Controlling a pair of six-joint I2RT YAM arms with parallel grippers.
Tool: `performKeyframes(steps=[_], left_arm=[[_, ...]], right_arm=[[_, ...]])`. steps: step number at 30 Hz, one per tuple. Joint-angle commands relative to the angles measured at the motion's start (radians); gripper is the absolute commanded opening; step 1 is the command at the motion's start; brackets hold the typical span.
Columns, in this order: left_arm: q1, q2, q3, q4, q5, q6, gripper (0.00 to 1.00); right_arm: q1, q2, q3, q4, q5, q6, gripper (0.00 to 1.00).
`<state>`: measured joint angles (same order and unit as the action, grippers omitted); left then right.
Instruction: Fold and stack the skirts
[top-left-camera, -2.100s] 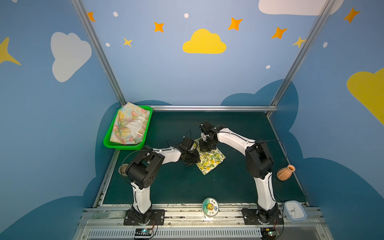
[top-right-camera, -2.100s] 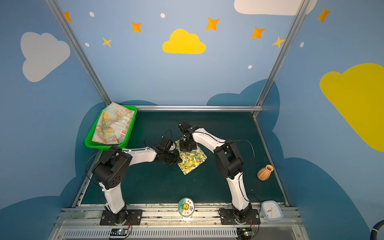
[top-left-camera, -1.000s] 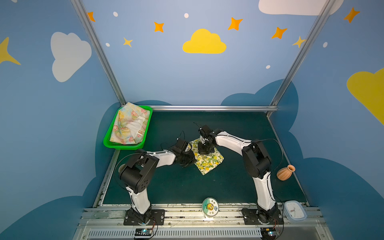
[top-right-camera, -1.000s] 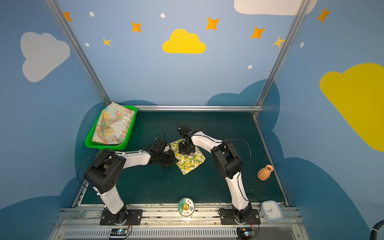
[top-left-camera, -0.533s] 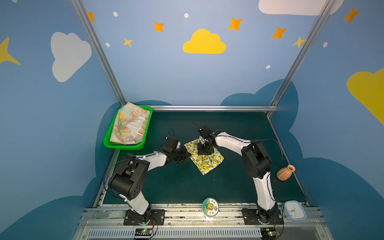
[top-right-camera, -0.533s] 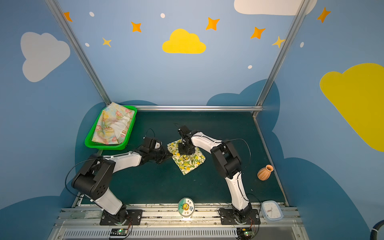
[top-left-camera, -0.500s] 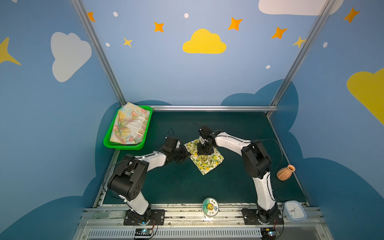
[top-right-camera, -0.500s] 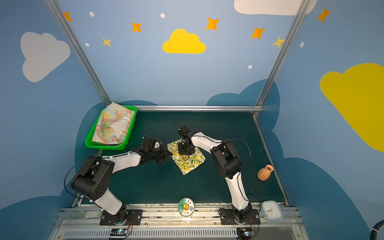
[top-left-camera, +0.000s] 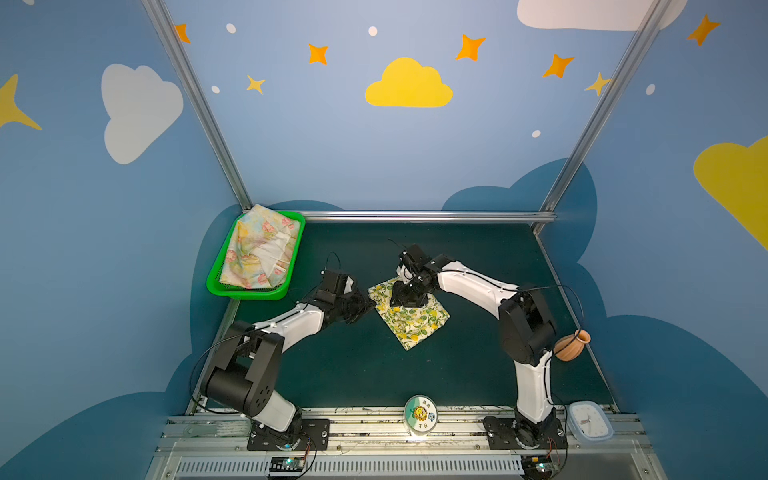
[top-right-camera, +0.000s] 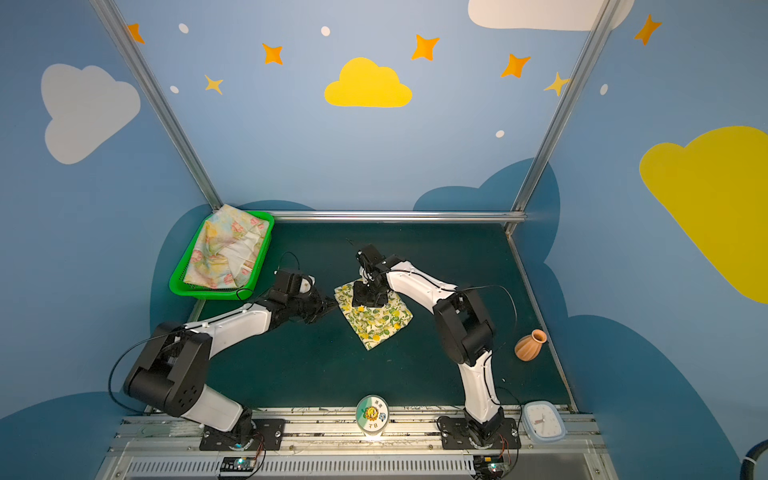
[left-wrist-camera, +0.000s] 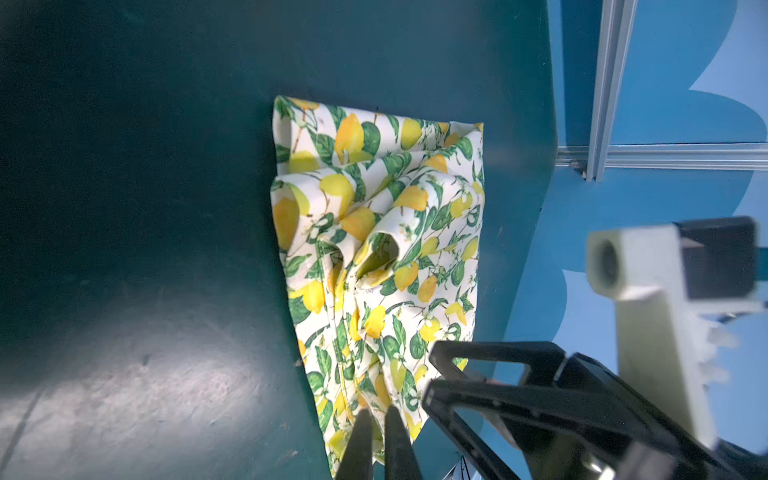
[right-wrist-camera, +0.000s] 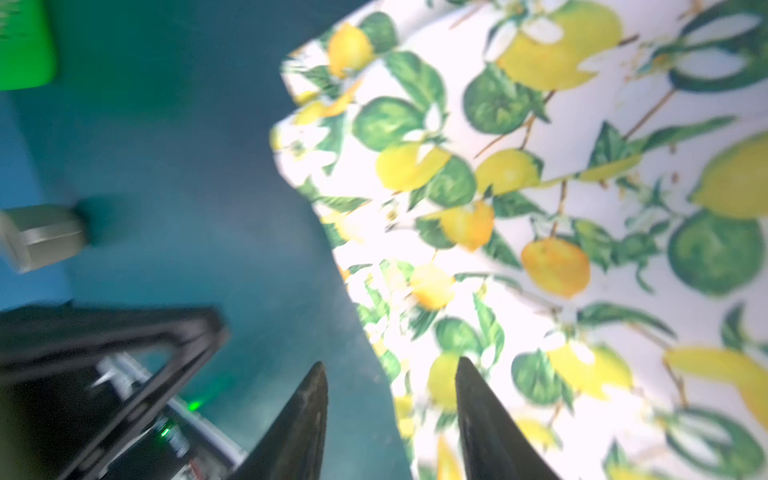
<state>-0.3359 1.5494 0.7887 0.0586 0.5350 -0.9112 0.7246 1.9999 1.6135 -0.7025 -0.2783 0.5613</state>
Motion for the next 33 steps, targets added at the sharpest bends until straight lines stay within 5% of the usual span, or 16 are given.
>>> performKeyframes(steps=[1,5,13,24,33], left_arm=[[0.003,-0.002,0.046,-0.06,-0.01,0.046,0.11],[-0.001,0.045,0.11,-0.055,-0.001,0.043,0.12],[-0.062,0.248,0.356,-0.06,0.027,0.044,0.12],[-0.063,0.491,0.496,-0.068,0.024,0.021,0.1],[-0.033,0.566,0.462,-0.058,-0.027,0.012,0.09]], right_arm=[[0.006,-0.067,-0.016,-0.036,-0.047,-0.004,0.5],[-0.011,-0.085,-0.042,-0.034,-0.087,-0.021,0.48],[-0.049,-0.074,-0.132,0.011,-0.155,-0.057,0.04],[-0.051,-0.029,-0.255,0.094,-0.215,-0.059,0.0],[-0.05,0.032,-0.323,0.115,-0.236,-0.041,0.0]])
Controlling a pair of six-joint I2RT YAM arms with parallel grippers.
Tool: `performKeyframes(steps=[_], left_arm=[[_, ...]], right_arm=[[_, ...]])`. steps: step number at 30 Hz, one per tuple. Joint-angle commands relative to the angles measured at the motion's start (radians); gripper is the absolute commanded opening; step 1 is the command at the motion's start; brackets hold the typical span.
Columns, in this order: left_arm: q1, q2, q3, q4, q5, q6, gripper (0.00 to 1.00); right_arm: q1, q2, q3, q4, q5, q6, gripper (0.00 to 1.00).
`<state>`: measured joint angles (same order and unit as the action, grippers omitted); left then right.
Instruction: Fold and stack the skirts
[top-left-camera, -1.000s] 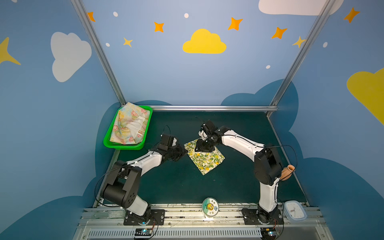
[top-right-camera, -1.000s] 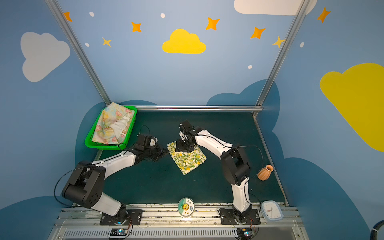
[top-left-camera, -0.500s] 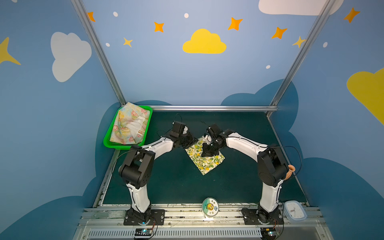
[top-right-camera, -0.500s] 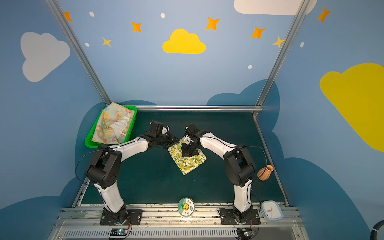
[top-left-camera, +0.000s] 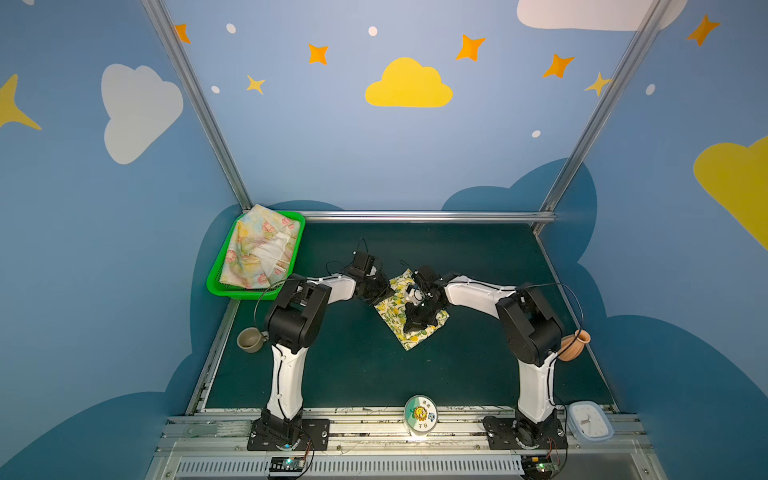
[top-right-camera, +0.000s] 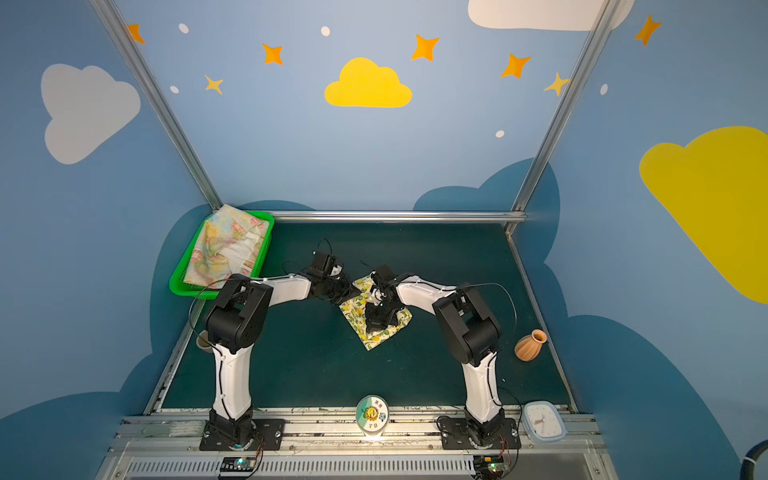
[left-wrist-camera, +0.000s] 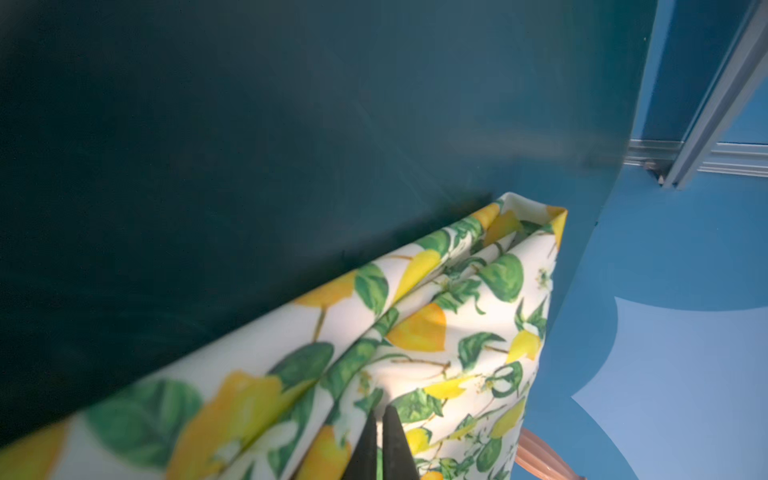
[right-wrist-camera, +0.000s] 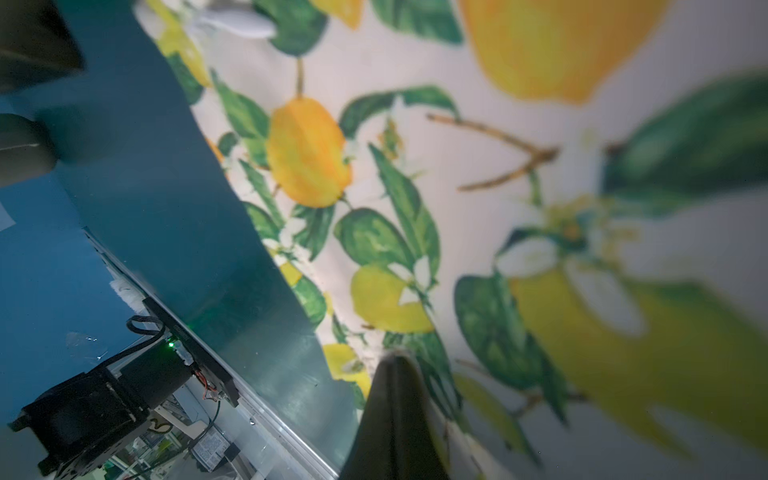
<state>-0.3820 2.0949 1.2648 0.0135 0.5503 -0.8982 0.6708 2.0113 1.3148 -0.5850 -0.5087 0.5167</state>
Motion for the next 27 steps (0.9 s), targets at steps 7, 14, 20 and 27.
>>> performKeyframes(steps=[7,14,20,27], left_arm=[[0.029,0.034,-0.018,-0.012,-0.061,0.023,0.09],[0.021,0.011,0.008,-0.006,-0.05,0.07,0.09],[-0.035,-0.084,0.06,-0.077,-0.068,0.152,0.1],[-0.074,-0.147,0.046,-0.085,-0.076,0.129,0.1]], right_arm=[[0.003,0.038,-0.008,-0.041,0.02,-0.011,0.0],[-0.008,0.009,0.054,-0.105,0.011,-0.044,0.0],[-0.088,-0.116,0.115,-0.161,-0.007,-0.048,0.0],[-0.206,-0.151,0.204,-0.197,-0.028,-0.091,0.0]])
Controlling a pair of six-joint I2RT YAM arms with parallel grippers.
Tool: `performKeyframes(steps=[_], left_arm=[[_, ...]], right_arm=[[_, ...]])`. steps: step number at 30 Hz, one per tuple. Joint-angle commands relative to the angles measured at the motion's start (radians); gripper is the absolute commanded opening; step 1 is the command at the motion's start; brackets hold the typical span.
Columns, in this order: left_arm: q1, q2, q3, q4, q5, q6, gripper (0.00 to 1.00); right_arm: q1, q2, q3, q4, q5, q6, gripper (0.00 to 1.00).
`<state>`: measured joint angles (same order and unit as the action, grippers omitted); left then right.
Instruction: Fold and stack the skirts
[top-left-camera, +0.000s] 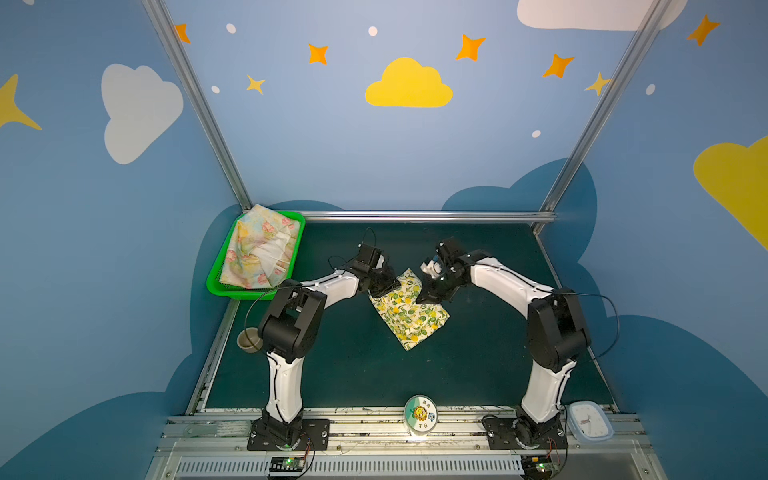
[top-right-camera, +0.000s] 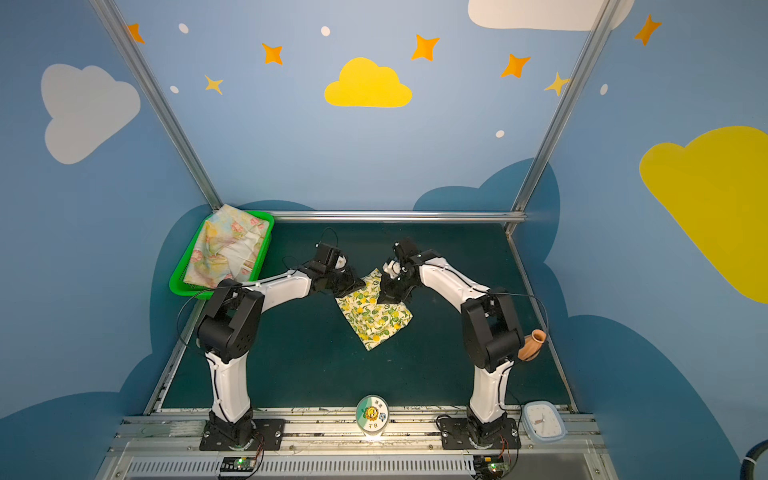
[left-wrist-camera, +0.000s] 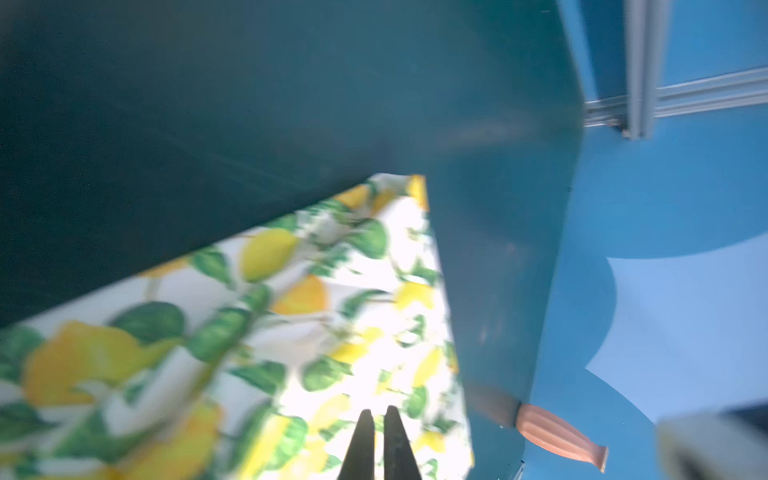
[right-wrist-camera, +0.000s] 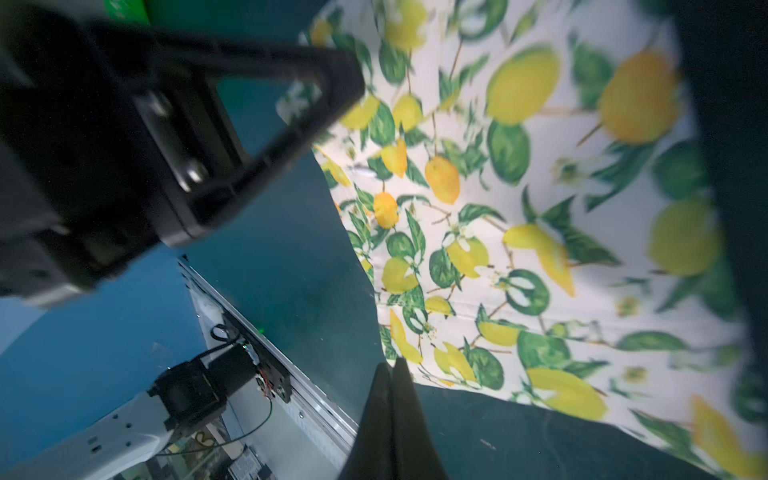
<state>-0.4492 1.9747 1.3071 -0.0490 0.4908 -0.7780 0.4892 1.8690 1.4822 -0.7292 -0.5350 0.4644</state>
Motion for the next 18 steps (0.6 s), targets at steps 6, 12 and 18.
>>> performKeyframes(steps=[6,12,18], left_arm=[[-0.03,0.005,-0.052,0.03,-0.013,-0.061,0.09],[-0.028,0.044,-0.091,0.074,-0.01,-0.123,0.09],[-0.028,0.108,-0.071,0.055,-0.027,-0.136,0.08]], right_arm=[[-0.094,0.038,0.07,-0.054,0.054,-0.076,0.0],[-0.121,0.084,0.021,-0.034,0.119,-0.093,0.0],[-0.118,0.116,-0.055,0.006,0.111,-0.083,0.0]])
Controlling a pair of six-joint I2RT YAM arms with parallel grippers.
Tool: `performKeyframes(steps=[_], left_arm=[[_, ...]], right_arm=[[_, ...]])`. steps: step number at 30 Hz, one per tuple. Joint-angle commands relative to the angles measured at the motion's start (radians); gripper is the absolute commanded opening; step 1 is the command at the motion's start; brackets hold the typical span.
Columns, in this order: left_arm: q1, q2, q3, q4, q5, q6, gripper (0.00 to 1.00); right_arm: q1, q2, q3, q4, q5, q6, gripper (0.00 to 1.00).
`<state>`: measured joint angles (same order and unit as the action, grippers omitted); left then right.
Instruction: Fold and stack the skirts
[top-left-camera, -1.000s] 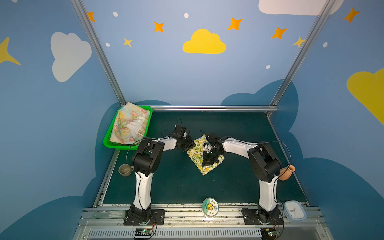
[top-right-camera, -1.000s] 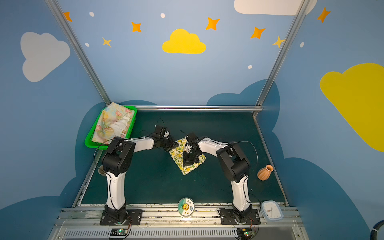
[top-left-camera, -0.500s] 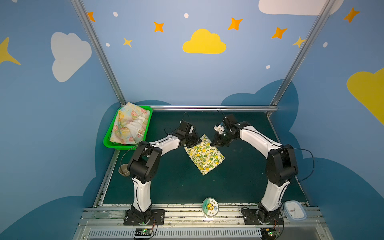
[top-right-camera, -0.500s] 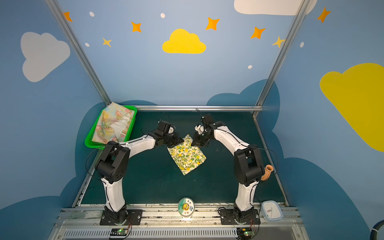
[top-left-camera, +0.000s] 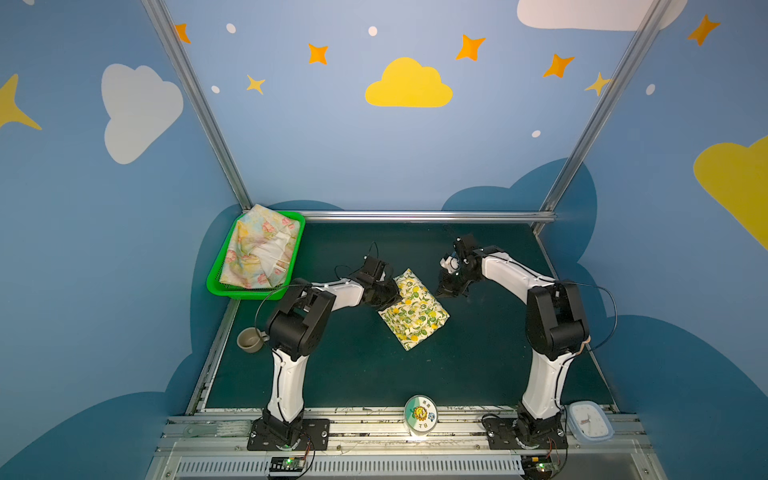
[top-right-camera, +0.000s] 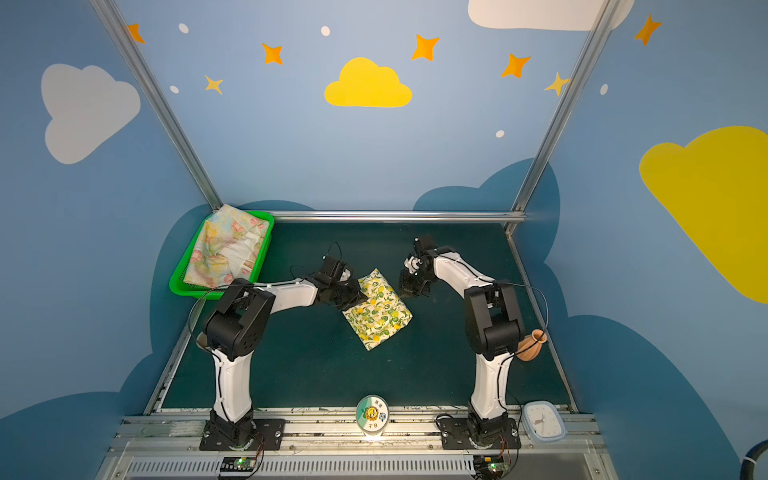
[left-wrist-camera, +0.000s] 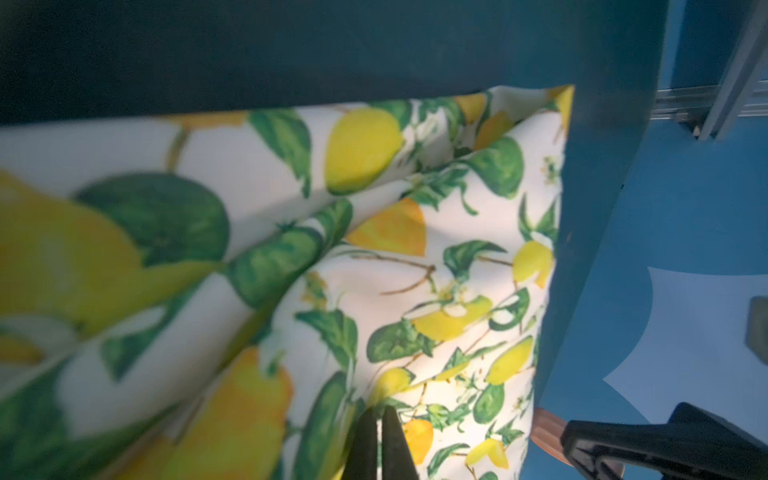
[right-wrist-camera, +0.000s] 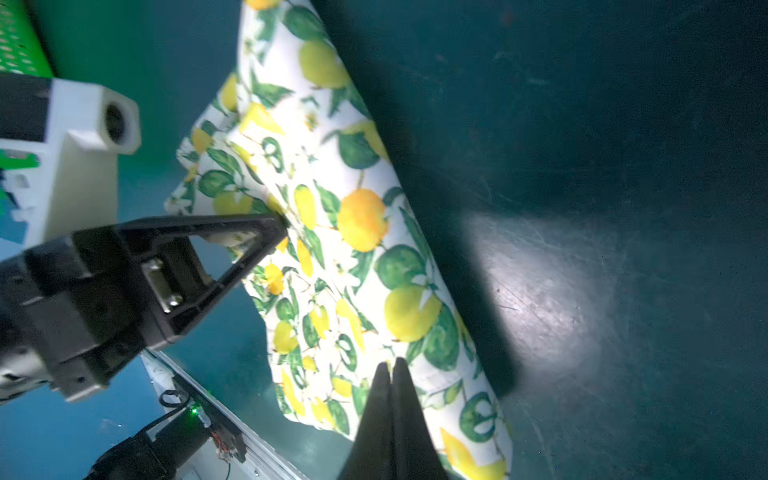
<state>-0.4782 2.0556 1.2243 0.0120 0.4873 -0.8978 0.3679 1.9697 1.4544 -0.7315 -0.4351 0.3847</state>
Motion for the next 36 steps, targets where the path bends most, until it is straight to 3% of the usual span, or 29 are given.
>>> performKeyframes(steps=[1,13,19,27,36], left_arm=[[0.002,0.037,0.015,-0.007,-0.026,-0.016,0.08],[0.021,0.169,0.227,-0.166,-0.033,0.127,0.08],[0.04,0.112,0.272,-0.128,-0.01,0.182,0.09],[0.04,-0.087,0.145,-0.059,0.037,0.094,0.1],[-0.008,-0.189,-0.102,0.019,0.022,-0.037,0.09]], right_arm=[[0.006,0.017,-0.042,0.02,0.011,0.003,0.0],[0.161,0.009,-0.238,0.136,0.045,0.145,0.0],[0.253,-0.027,-0.21,0.191,0.056,0.236,0.0],[0.176,-0.096,-0.055,0.088,-0.017,0.144,0.0],[0.07,0.033,0.156,0.024,-0.043,0.04,0.0]])
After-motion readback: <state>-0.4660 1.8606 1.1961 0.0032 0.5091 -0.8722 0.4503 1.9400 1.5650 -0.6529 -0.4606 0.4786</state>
